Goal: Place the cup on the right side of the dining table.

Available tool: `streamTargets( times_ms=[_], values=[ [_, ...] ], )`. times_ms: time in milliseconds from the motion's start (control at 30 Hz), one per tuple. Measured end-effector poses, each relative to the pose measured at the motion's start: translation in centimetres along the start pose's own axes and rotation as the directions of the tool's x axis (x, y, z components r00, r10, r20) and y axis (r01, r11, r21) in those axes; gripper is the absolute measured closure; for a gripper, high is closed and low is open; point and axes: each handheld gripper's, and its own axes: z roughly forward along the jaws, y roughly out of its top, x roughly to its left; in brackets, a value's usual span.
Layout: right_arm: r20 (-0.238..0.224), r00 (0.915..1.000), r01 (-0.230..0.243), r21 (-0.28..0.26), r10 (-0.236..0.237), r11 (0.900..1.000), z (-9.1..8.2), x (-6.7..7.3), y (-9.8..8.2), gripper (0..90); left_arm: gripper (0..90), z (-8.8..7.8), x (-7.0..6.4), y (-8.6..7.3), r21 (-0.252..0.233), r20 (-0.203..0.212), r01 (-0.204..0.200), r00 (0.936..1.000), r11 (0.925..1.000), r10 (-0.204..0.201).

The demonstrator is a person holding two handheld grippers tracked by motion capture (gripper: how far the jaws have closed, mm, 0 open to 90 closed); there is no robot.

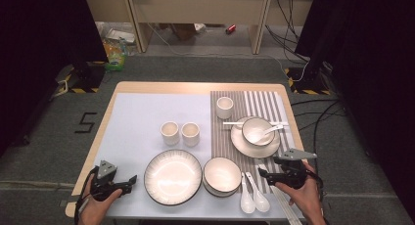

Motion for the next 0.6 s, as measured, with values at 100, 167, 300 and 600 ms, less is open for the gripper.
streamTargets(
  times_ms=[100,167,300,600],
  values=[
    [0.003,1.0,-0.005,0.007,0.005,1.0,0.1,-0.2,-0.6,24.5,14.3,0.0,0.0,0.0,0.0,-0.001,0.0,1.0,1.0,0.0],
    [0.002,1.0,-0.003,0.008,0.003,1.0,0.2,-0.2,-0.8,24.5,14.3,0.0,0.0,0.0,0.0,-0.001,0.0,1.0,1.0,0.0],
    [0.004,1.0,-0.001,0.012,0.001,1.0,0.2,-0.3,-1.2,24.5,14.3,0.0,0.0,0.0,0.0,-0.001,0.0,1.0,1.0,0.0],
    [0.0,1.0,-0.008,0.012,0.008,1.0,0.2,-0.5,-2.0,24.6,14.3,0.1,0.0,0.0,-0.007,-0.004,0.0,1.0,1.0,0.0]
  ],
)
